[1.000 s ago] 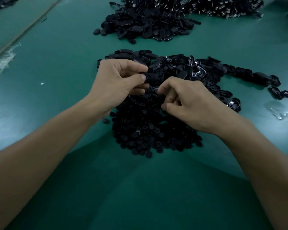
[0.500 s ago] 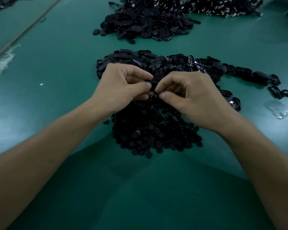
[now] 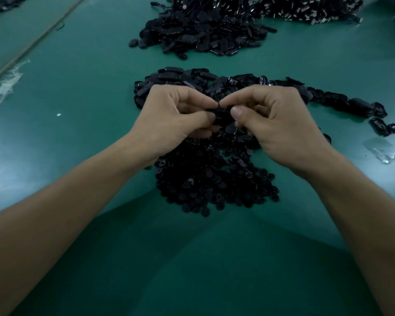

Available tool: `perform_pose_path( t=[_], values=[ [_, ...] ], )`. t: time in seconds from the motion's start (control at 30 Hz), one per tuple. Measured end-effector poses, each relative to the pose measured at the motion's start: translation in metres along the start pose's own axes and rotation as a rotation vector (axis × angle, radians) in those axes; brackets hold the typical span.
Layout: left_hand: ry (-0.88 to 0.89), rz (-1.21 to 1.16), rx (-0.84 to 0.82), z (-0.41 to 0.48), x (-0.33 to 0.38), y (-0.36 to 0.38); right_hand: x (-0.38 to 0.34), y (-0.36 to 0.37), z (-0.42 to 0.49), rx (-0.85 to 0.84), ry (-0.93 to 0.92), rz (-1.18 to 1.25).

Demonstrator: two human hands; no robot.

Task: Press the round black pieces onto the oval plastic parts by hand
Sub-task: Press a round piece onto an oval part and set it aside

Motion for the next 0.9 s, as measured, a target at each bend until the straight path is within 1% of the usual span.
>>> perform_pose_path(
  t=[0.2, 0.3, 0.63, 0.73, 0.83, 0.9],
  values=[
    [0.008, -0.022, 0.023, 0.001, 0.000, -0.002, 0.004, 0.000, -0.001, 0.010, 0.097, 0.223],
    [0.020, -0.019, 0.022, 0.000, 0.001, -0.001, 0.006, -0.001, -0.001, 0.032, 0.130, 0.263],
    [0.068, -0.025, 0.024, -0.003, 0.007, 0.001, 0.008, -0.005, 0.000, 0.085, 0.079, 0.112],
    [0.086, -0.009, 0.018, -0.004, 0.007, 0.002, 0.005, -0.006, 0.000, 0.090, 0.044, 0.029],
    [0.101, 0.000, 0.011, -0.005, 0.007, 0.004, 0.000, -0.003, -0.001, 0.075, 0.002, -0.066],
    [0.110, 0.013, 0.009, -0.005, 0.007, 0.004, -0.004, -0.001, -0.002, 0.048, -0.011, -0.081]
  ],
)
Point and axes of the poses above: each hand's wrist, its own z-axis towards the middle knuckle, its own y-axis out of the palm, x = y × z, the point moved 5 cm from there along z, towards the middle knuckle, and after that the axes turned 8 degrees about -y, right-handed, at the moved point
